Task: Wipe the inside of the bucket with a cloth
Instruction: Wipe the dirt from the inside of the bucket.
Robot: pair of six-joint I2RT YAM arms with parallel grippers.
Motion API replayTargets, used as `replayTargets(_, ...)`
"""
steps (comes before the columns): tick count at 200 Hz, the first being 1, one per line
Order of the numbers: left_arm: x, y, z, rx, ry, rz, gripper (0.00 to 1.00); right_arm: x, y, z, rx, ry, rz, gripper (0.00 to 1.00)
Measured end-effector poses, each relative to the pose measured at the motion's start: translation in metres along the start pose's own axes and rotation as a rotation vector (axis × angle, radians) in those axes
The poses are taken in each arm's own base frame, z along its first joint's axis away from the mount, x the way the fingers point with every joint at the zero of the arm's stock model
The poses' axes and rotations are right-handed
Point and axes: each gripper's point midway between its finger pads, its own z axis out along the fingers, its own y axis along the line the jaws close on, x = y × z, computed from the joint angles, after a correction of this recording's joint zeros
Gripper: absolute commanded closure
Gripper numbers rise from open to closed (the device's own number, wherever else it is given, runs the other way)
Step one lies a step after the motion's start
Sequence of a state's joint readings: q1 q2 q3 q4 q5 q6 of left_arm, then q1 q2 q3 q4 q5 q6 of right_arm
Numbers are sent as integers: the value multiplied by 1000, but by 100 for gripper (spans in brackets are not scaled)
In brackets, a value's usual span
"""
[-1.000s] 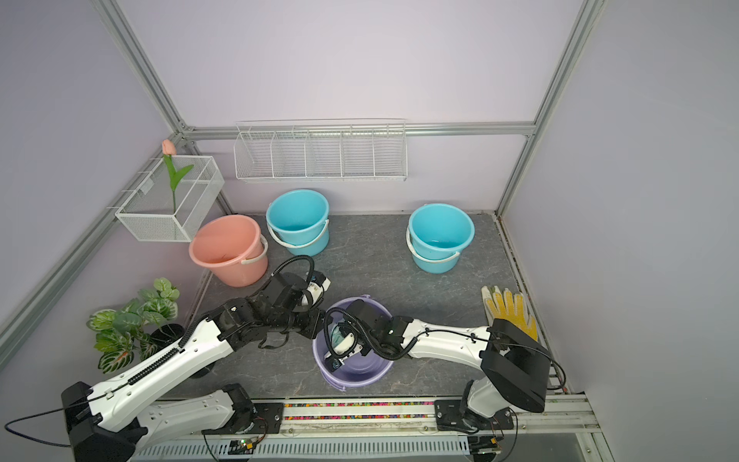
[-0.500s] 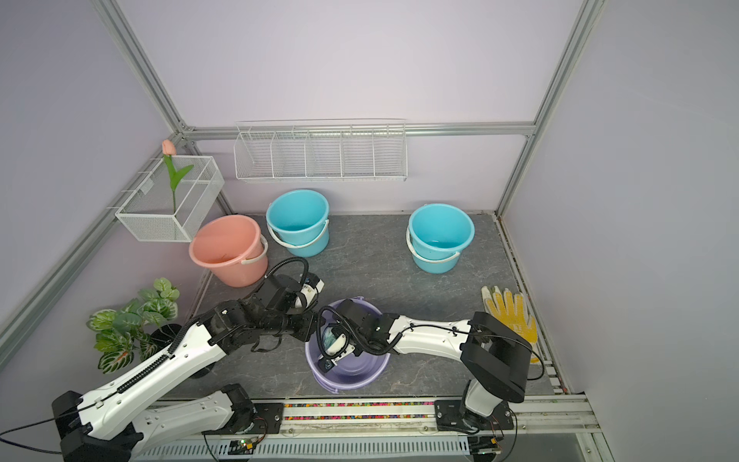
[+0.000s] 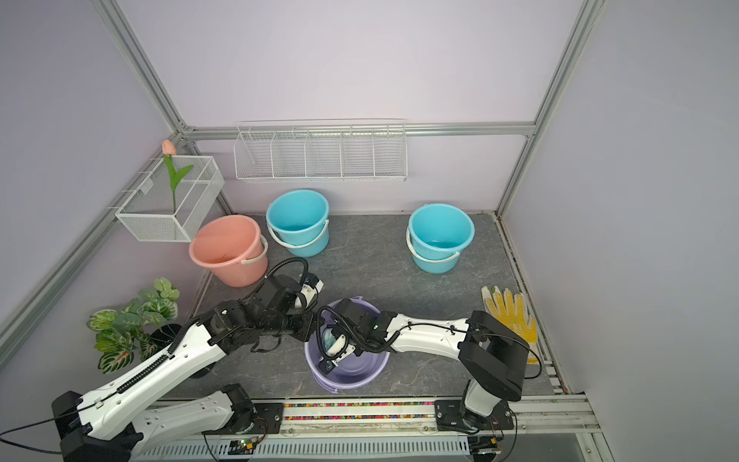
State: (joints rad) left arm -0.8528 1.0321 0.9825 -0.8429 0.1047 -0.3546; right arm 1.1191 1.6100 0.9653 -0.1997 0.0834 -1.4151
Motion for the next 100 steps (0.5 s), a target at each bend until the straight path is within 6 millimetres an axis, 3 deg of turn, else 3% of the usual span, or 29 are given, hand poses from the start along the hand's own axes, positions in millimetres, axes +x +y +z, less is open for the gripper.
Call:
replayTargets(29,-4,-6,0,27,-14,7,100,0,-4,-26,21,26,-35,93)
replayTargets(100,-6,-7,0,31,-24,8,100,-1,-40,-111,217,111,-143,93)
